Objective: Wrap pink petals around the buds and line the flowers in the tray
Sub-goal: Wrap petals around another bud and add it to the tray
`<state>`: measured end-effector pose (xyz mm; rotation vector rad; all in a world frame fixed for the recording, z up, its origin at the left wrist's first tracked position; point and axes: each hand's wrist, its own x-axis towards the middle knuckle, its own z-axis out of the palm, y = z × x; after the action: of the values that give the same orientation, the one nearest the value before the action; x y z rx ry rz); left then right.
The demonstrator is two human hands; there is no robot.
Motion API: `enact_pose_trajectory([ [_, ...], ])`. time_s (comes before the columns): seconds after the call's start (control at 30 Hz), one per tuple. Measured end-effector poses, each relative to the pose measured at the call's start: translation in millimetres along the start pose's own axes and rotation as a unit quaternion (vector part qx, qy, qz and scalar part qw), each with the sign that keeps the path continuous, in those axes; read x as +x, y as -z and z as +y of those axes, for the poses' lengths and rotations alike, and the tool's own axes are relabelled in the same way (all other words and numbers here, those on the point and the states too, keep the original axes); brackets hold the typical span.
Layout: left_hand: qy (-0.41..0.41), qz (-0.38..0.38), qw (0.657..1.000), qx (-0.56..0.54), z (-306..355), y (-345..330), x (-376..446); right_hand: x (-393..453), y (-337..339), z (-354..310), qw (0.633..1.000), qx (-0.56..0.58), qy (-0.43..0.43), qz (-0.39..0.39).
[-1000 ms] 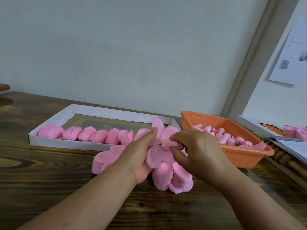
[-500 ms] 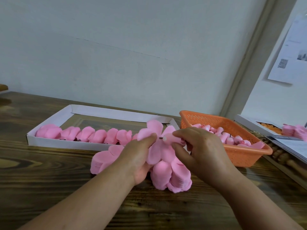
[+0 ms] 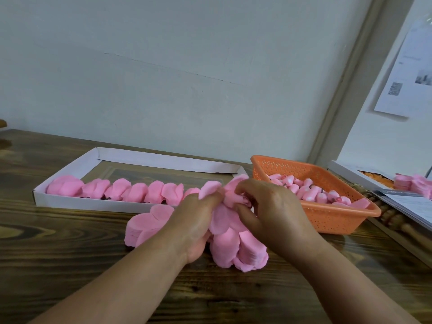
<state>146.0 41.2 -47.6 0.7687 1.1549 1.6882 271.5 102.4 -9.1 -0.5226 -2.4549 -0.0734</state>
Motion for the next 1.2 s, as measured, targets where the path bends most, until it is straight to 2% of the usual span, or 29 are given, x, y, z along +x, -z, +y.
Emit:
enact_pose_trajectory([
  [0.23, 0.015, 0.021, 1.000, -0.017, 0, -2, 0, 8, -2, 10, 0.998, 0.056, -0.036, 0.021],
  [0.33, 0.023, 0.020, 0.999, -0.036, 1, -3, 0, 14, 1, 18, 0.995, 0.094, -0.045, -0.004],
  [0.4, 0.025, 0.011, 0.999, -0.045, 1, -2, 0, 17, 5, 22, 0.985, 0.153, -0.076, -0.036],
  [0.5, 0.038, 0.003, 0.996, -0.080, 2, -3, 0, 17, 4, 22, 0.971, 0.221, -0.086, -0.020],
  [0.67, 0.064, -0.053, 0.986, -0.143, 4, -2, -1, 11, -3, 20, 0.952, 0.296, -0.075, -0.024],
  [0.83, 0.091, -0.058, 0.980, -0.168, 6, -1, -2, 11, -2, 31, 0.936, 0.331, -0.102, -0.060],
  [1.0, 0.100, -0.067, 0.980, -0.158, 7, 0, -3, 7, -1, 38, 0.907, 0.403, -0.098, -0.077],
  [1.2, 0.086, -0.030, 0.991, -0.099, 3, 2, -1, 2, -17, 41, 0.888, 0.443, -0.105, -0.061],
])
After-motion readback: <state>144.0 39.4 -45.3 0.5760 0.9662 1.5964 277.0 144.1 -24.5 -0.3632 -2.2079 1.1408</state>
